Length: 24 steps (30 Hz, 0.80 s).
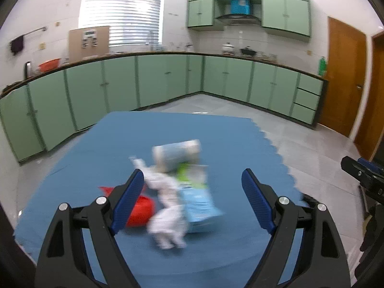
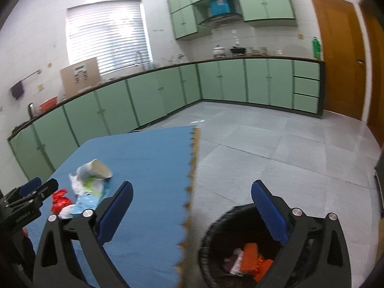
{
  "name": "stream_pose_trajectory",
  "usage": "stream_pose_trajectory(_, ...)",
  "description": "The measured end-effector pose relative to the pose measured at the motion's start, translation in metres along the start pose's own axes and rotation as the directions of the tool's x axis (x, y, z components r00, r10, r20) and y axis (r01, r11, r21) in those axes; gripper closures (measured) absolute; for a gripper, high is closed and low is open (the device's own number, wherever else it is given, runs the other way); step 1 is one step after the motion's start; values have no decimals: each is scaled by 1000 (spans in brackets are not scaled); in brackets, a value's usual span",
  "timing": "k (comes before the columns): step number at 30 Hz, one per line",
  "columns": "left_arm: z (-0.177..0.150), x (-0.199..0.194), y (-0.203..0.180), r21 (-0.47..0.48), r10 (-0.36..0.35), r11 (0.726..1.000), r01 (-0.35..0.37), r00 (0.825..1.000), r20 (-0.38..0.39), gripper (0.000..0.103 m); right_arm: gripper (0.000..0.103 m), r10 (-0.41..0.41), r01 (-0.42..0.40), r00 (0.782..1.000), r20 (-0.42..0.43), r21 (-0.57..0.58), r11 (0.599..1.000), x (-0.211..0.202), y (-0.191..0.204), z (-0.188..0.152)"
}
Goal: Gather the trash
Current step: 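Grasp the red plastic bag with the left tool while the right grasps the blue milk box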
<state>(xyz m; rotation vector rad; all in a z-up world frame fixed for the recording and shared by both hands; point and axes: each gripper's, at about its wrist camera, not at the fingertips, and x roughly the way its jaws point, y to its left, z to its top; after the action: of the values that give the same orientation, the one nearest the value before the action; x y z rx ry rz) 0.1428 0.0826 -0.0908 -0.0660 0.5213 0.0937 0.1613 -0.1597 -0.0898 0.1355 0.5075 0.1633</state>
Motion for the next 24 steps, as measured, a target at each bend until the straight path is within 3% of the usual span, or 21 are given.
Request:
stream_pose_trajectory(7, -7, 9, 52, -33, 93, 995, -94, 995, -42, 22, 6, 54, -55, 998, -18, -54, 997, 25, 54, -13)
stream_pose_trajectory(24, -32, 57, 94, -95, 85, 990, -104, 979, -185, 25, 7, 96, -109, 989, -115, -114, 987, 59, 113, -39)
